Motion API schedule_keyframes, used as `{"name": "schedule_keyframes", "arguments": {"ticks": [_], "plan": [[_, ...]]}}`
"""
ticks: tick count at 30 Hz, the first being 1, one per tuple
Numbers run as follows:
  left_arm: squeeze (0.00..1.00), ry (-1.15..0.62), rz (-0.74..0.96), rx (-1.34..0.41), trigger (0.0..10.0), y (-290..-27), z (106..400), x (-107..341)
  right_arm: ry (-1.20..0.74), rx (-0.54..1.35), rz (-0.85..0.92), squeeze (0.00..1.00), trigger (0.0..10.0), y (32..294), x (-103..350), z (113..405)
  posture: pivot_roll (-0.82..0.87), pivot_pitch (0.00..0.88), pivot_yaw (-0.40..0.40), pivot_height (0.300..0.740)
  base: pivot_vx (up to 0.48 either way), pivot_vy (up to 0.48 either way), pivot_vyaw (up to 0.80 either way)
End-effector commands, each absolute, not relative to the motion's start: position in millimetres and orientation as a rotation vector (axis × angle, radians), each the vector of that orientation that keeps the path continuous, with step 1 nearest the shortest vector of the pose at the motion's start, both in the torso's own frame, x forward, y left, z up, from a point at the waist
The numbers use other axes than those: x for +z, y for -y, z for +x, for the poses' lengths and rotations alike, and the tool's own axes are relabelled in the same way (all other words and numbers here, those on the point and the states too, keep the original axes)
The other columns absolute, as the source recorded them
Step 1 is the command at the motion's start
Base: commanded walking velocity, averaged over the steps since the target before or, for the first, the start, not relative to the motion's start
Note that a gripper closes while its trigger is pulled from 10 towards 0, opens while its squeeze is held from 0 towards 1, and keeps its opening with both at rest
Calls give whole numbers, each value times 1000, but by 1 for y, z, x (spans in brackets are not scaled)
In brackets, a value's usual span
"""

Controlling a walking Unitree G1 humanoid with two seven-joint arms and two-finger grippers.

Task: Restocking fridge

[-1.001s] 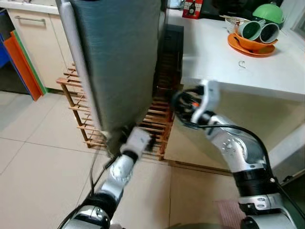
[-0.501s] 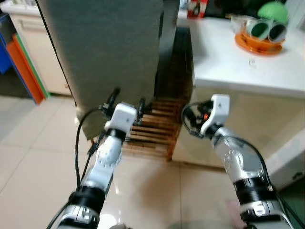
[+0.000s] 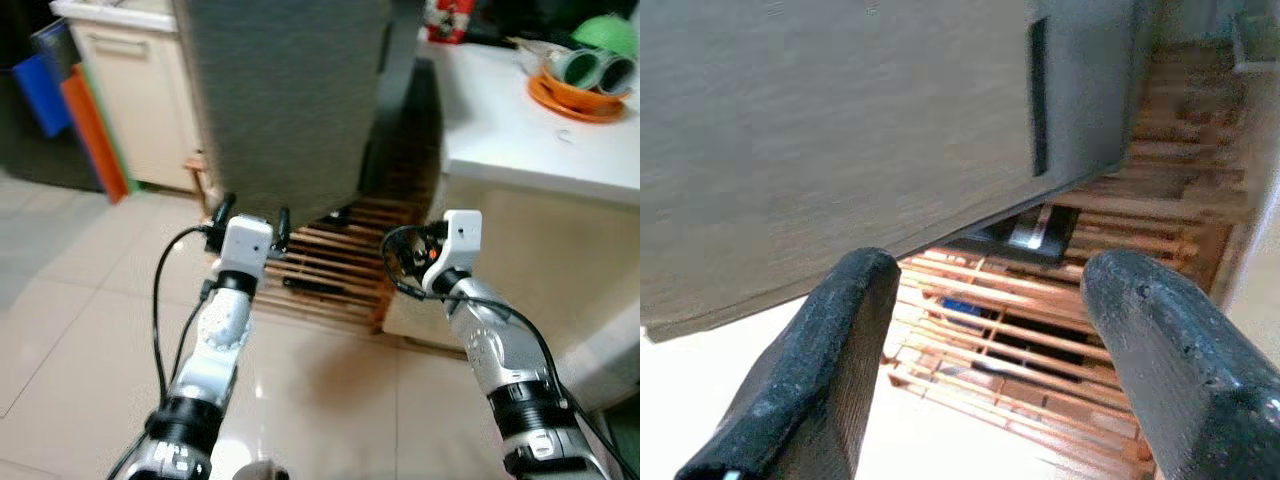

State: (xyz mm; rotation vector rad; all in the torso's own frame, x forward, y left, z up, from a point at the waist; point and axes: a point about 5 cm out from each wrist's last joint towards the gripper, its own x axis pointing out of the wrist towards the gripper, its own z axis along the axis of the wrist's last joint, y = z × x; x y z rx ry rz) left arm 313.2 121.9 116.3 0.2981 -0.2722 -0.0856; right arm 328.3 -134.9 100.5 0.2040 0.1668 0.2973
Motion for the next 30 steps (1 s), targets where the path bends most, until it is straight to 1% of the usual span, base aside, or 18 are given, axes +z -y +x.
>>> {"name": "schedule_keyframes", "arguments": {"ticks": [1,6,9,12,16,28,30], "plan": [[0,269,297,-85,10000,-118,314,118,-152,268,175,0,10000,141,104,332,35,0,-51,740,0,0,0],[0,274,254,-104,10000,-115,314,122,-139,284,153,0,10000,137,105,332,35,0,-52,740,0,0,0],[0,298,223,-87,10000,-113,314,130,-142,294,163,0,10000,136,104,332,36,0,-54,740,330,349,0],[0,303,231,-87,10000,-112,314,132,-142,296,170,0,10000,135,104,332,36,0,-53,740,314,364,0],[0,284,225,-67,10000,-117,316,131,-139,303,170,0,10000,134,104,333,35,0,-51,740,273,397,0],[0,256,243,-53,10000,-123,317,129,-138,322,170,0,10000,133,102,329,33,0,-51,740,0,419,0],[0,255,243,-51,10000,-125,317,130,-138,324,172,0,10000,132,101,328,33,0,-51,740,240,416,0]]}}
